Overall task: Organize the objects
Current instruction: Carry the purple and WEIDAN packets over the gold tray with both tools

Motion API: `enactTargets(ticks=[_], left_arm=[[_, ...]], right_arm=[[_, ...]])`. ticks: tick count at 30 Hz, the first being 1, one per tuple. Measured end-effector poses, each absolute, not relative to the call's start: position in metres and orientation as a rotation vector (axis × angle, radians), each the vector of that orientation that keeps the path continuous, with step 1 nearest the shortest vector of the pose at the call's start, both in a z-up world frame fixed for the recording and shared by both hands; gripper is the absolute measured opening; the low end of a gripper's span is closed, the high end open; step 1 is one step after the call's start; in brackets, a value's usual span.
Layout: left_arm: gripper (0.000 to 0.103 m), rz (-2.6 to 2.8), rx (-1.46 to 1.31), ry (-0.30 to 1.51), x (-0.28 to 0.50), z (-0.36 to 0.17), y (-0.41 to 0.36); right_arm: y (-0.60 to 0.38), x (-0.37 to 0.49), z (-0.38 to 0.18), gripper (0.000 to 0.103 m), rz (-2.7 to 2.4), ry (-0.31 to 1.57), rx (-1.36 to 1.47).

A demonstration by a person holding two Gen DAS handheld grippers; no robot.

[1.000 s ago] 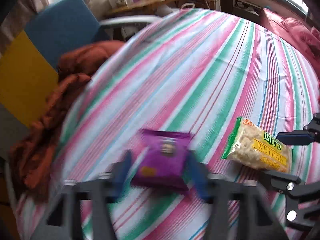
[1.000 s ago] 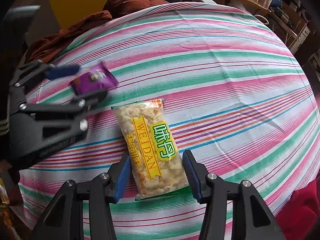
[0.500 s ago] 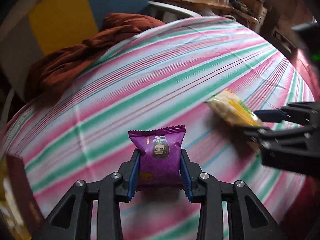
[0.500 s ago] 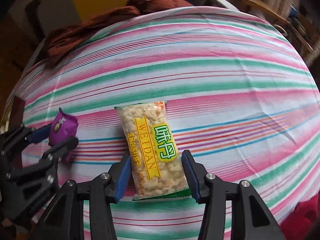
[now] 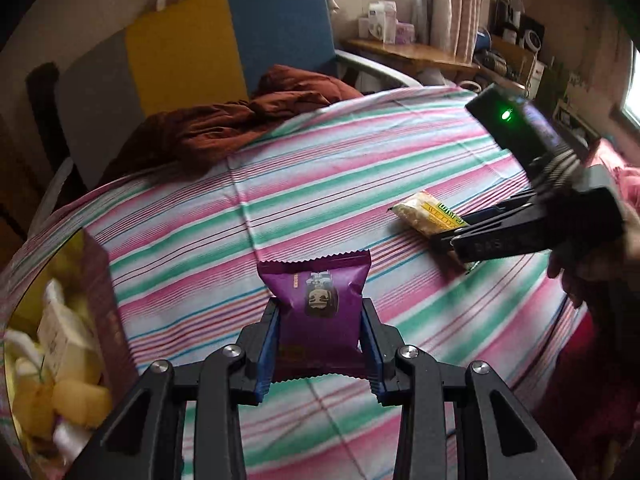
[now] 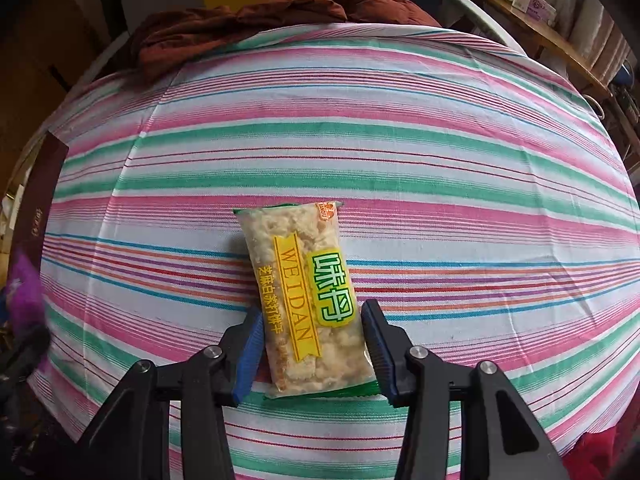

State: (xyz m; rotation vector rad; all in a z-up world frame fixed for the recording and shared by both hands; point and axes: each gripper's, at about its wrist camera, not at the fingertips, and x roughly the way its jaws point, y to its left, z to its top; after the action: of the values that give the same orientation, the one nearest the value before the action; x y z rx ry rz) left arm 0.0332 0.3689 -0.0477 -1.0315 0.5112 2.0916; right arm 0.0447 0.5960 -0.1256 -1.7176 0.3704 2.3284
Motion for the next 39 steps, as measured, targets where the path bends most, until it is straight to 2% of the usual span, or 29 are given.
enactTargets(ticks=[21,39], left_arm=[[0.038,2.196,-0.929,0.333,0.038,0.001,0.278],[0.038,2.228,-1.004,0.228,0.03,-0.012,0.219]], right_arm=[[0.559,0.022,-0.141,0.047,2.264,0.244,-1.732],[0.462,0.002,-0.142,0.047,2.375,0.267,-1.795]])
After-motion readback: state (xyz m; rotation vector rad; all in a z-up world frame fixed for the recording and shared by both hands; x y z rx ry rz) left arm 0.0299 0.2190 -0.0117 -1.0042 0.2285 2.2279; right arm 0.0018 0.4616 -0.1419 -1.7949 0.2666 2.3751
